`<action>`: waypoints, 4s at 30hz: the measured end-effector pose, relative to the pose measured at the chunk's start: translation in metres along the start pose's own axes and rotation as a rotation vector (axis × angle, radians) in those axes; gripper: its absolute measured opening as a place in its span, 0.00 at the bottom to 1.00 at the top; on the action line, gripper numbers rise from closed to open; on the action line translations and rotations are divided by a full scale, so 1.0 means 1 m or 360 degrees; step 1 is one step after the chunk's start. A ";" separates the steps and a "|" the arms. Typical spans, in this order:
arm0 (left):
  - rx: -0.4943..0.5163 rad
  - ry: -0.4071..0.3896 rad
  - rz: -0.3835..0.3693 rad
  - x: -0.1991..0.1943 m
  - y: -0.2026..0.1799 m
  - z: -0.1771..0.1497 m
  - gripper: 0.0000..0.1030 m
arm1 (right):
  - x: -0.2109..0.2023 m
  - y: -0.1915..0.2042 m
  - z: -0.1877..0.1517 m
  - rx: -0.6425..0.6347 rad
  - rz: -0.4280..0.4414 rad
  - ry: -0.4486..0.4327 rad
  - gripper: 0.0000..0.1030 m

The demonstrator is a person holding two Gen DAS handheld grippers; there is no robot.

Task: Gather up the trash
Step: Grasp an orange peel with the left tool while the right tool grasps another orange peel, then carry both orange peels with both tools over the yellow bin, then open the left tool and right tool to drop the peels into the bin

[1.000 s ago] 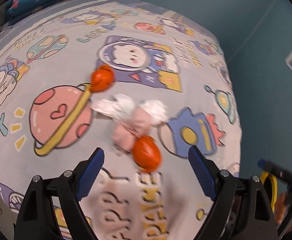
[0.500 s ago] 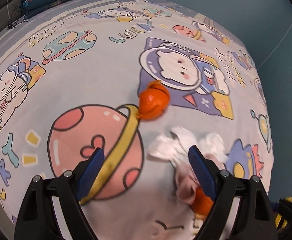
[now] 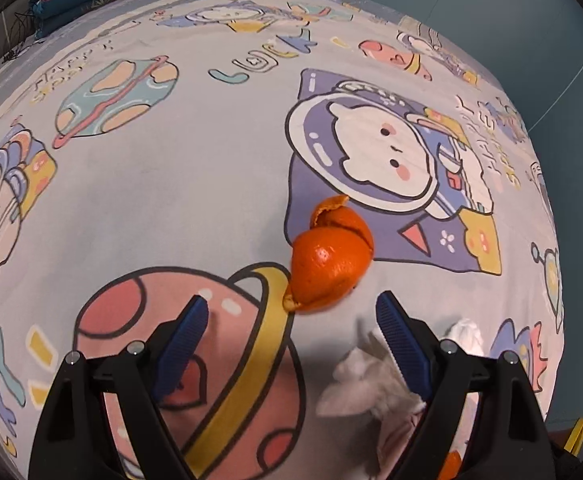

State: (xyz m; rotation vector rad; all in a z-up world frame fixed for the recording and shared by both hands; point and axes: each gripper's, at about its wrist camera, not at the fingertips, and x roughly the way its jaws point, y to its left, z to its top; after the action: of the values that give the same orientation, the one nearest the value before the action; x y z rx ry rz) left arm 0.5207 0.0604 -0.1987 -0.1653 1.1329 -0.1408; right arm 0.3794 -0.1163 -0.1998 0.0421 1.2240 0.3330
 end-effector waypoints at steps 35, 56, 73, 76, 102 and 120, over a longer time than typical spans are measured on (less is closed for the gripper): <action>-0.0013 -0.0053 -0.0154 -0.017 0.022 -0.003 0.26 | 0.030 0.069 0.020 -0.0194 0.0013 -0.0089 0.30; -0.0048 -0.0158 -0.0189 -0.114 0.037 -0.086 0.26 | -0.066 0.030 -0.046 -0.0020 0.0113 -0.0150 0.30; 0.0185 -0.0096 -0.0237 -0.175 -0.043 -0.176 0.26 | -0.129 -0.032 -0.107 0.0157 0.0142 -0.0253 0.30; 0.0246 -0.0073 -0.0257 -0.182 -0.063 -0.190 0.26 | -0.139 -0.044 -0.115 0.0192 0.0135 -0.0277 0.30; 0.0764 -0.0114 -0.0455 -0.238 -0.214 -0.260 0.26 | -0.238 -0.155 -0.205 0.0646 -0.0054 -0.0542 0.30; 0.1025 -0.0116 -0.0524 -0.232 -0.314 -0.291 0.26 | -0.274 -0.222 -0.269 0.0940 -0.0237 -0.0677 0.30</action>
State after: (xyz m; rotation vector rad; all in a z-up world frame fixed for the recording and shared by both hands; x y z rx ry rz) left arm 0.1510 -0.2188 -0.0499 0.2184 0.9322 -0.7739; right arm 0.0989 -0.4412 -0.0890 0.5041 0.8596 -0.1724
